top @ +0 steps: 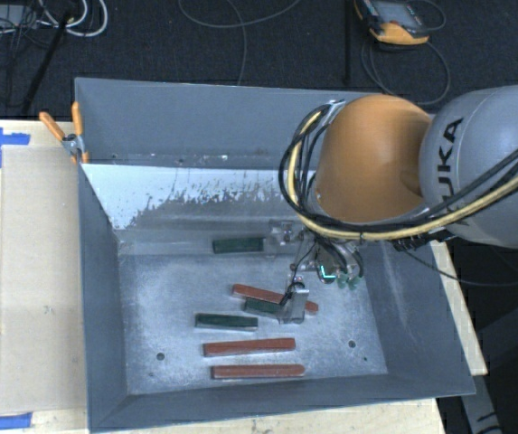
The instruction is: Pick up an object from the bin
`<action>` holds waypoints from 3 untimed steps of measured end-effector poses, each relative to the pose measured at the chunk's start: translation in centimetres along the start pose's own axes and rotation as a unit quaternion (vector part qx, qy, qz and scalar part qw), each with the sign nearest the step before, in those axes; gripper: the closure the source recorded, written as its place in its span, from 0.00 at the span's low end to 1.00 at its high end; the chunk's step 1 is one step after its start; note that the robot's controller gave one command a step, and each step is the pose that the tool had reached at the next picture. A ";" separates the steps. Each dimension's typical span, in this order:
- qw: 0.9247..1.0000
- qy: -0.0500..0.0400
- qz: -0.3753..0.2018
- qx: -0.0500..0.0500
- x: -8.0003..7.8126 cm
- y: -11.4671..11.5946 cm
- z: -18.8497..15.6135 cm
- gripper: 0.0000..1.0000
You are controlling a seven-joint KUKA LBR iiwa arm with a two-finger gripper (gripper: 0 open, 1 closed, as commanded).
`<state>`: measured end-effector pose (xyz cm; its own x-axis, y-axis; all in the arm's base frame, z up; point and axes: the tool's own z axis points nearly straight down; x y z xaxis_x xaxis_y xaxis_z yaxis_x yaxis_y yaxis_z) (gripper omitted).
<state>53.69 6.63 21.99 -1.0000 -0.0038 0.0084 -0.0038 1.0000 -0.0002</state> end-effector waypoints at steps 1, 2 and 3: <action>0.998 0.001 -0.066 0.000 2.4 2.3 11.4 0.00; 0.997 -0.003 -0.078 0.000 -0.2 4.2 15.2 0.00; 0.995 -0.004 -0.098 0.000 2.0 4.8 15.0 0.00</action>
Offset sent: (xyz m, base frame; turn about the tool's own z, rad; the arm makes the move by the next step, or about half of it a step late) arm -0.0224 0.0225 -0.1089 -0.1309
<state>51.57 11.42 6.99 -0.9800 -0.1989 0.0012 -0.1989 0.9800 0.0000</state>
